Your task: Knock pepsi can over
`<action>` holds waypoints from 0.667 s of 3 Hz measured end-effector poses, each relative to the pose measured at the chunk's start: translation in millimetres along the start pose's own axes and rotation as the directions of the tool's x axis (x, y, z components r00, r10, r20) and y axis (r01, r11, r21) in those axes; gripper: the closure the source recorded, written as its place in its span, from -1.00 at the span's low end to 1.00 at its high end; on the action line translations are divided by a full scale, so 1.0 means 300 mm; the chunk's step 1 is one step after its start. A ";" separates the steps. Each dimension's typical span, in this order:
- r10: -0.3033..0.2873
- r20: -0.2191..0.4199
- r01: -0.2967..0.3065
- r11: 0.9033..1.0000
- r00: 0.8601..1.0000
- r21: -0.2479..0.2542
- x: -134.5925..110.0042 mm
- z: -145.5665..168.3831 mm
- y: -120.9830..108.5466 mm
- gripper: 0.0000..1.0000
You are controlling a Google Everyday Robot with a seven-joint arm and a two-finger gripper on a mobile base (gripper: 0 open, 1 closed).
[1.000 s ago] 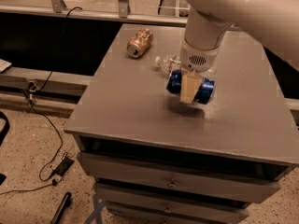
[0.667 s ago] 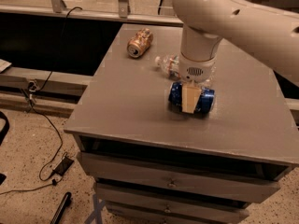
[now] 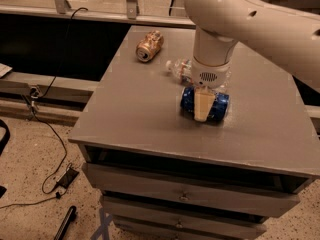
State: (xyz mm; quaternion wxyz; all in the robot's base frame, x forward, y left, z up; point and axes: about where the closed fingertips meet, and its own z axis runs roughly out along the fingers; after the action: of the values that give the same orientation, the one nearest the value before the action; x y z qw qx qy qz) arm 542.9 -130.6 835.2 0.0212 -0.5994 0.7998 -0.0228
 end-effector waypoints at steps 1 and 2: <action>-0.001 0.002 0.001 1.000 1.000 0.003 -0.002 0.001 -0.001 -1.00; -0.001 0.003 0.001 1.000 1.000 0.004 -0.002 0.000 -0.001 -1.00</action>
Offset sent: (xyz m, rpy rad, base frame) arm 0.0004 0.0004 -0.0002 0.0010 -0.0028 0.0005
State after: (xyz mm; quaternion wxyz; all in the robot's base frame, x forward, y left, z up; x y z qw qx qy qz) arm 543.3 -130.0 835.1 0.0236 -0.5999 0.7994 -0.0238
